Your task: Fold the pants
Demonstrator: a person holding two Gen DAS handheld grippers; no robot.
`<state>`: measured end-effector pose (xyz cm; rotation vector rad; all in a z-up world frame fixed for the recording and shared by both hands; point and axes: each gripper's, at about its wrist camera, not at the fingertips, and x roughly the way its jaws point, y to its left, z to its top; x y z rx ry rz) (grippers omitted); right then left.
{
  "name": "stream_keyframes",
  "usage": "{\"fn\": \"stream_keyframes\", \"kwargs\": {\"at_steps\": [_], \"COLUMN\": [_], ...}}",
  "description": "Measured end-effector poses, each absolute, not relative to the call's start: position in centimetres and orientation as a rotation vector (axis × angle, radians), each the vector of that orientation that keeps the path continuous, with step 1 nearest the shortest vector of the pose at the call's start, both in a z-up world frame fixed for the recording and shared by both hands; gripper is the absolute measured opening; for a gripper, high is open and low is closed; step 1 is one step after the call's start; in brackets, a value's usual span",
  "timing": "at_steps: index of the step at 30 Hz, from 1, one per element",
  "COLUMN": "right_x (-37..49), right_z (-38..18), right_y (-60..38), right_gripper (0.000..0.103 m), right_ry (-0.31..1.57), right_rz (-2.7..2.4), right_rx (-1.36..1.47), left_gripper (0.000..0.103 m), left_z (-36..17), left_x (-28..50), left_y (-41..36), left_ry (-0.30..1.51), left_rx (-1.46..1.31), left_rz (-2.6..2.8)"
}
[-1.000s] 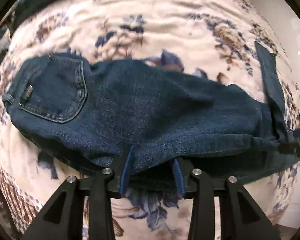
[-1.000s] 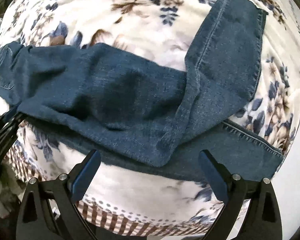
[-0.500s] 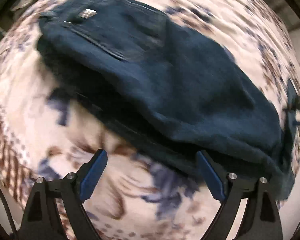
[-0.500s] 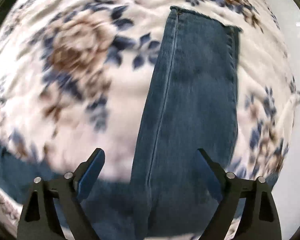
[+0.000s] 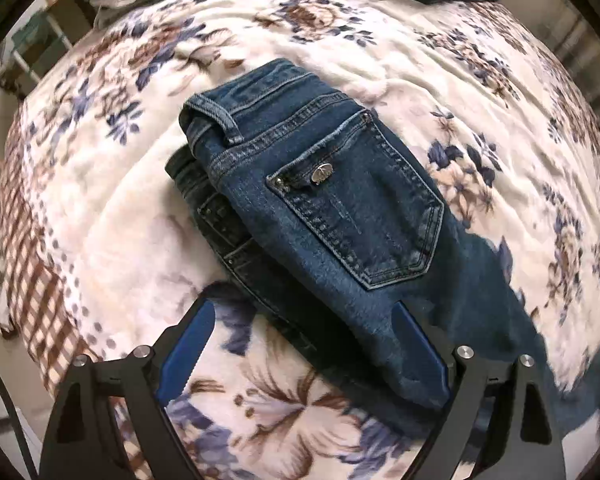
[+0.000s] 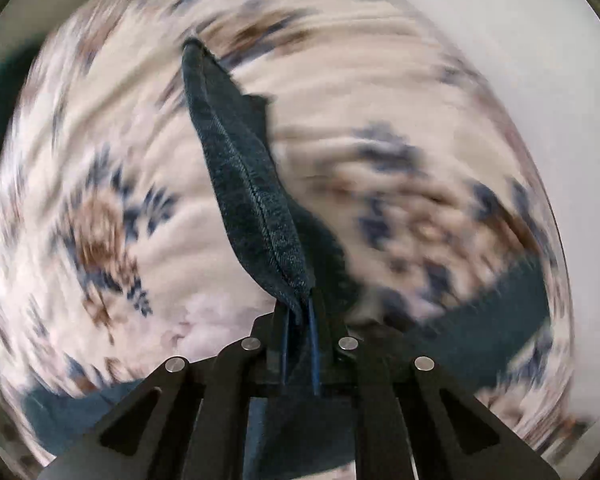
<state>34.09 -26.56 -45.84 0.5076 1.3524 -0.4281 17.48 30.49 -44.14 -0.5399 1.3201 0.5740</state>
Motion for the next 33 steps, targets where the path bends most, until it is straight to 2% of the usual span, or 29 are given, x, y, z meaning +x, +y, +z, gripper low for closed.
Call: {"fn": "stream_keyframes", "kwargs": {"at_steps": [4,9,11,12,14,17,21,25,31,32,33], "right_x": [23.6,16.3,14.3,13.7,13.0,12.9,14.9,16.0,17.4,17.2,17.9], "right_z": [-46.6,-56.7,-58.4,-58.1,-56.5,-54.2,-54.6,-57.4,-59.0,-58.9,-59.1], "right_y": [-34.8,-38.8,-38.8,-38.8,-38.0,-36.2,-30.2,-22.6,-15.3,-15.0,-14.1], "right_gripper": [0.009,0.013,0.015,0.018,0.042,0.053,0.053,0.053,0.053,0.053,0.053], "right_ry": [1.261,1.389,1.338,1.317,1.274,1.245,1.347,1.437,1.413,1.390,1.358], "right_rz": [-0.576,-0.562,-0.520,-0.514,-0.499,-0.444,-0.281,-0.162,-0.169,-0.193,-0.204], "right_rx": [0.804,1.112,1.264,1.282,1.266,1.223,1.170,1.208,1.201,1.206,1.215], "left_gripper": [0.090,0.090,0.090,0.090,0.090,0.090,0.090,0.090,0.090,0.085,0.076], "left_z": [-45.6,-47.1,-47.0,-46.8,-46.3,-45.3,-44.7,-45.5,-48.8,-49.3,-49.6], "left_x": [18.0,17.9,17.4,17.1,16.4,15.5,15.8,17.6,20.9,21.2,21.5], "left_y": [30.6,30.0,29.6,29.5,29.7,31.3,34.6,37.9,40.8,41.1,41.2], "left_ry": [1.348,1.373,1.379,1.376,1.370,1.338,1.289,1.259,1.292,1.285,1.273], "left_rx": [-0.635,-0.689,-0.714,-0.726,-0.767,-0.840,-0.870,-0.922,-0.936,-0.940,-0.930], "left_rz": [0.545,0.500,0.475,0.461,0.436,0.426,0.459,0.434,0.383,0.373,0.368]}}
